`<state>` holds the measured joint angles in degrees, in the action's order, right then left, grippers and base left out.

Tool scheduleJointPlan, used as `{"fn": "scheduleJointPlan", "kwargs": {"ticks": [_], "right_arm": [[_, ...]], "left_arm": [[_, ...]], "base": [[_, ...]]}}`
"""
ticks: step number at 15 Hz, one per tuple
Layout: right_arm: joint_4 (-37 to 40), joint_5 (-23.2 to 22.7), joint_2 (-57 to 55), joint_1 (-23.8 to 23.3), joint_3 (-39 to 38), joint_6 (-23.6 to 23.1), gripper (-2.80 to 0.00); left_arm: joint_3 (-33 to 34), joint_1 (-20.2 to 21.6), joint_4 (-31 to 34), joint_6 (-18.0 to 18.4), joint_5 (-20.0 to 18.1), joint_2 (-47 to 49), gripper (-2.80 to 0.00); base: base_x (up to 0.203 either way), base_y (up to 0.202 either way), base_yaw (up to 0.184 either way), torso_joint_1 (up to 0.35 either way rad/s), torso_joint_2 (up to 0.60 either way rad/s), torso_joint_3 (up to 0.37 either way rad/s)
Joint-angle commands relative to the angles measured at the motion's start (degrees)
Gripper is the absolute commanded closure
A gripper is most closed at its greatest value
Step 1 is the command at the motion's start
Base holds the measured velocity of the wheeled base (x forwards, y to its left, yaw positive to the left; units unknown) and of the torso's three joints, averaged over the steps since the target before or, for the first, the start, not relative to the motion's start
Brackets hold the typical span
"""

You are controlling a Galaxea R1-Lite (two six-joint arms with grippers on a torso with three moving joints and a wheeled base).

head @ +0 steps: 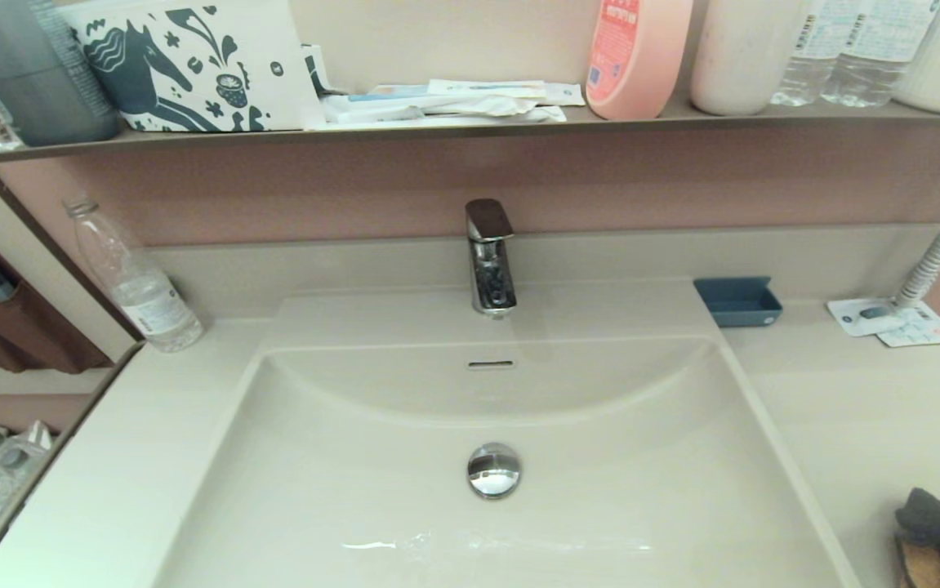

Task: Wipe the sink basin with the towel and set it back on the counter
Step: Wipe the sink

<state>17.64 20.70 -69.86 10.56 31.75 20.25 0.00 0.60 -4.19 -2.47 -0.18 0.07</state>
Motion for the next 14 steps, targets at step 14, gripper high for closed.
{"fn": "scheduleJointPlan", "kwargs": {"ticks": [14], "right_arm": [[-37.5, -14.7, -26.4, -5.0, -6.2, -1.5, 0.0]], "left_arm": [[0.0, 0.0, 0.0, -0.1, 0.0, 0.0, 0.0]], "base": [[0.0, 0.0, 0.0, 0.0, 0.0, 0.0]]}}
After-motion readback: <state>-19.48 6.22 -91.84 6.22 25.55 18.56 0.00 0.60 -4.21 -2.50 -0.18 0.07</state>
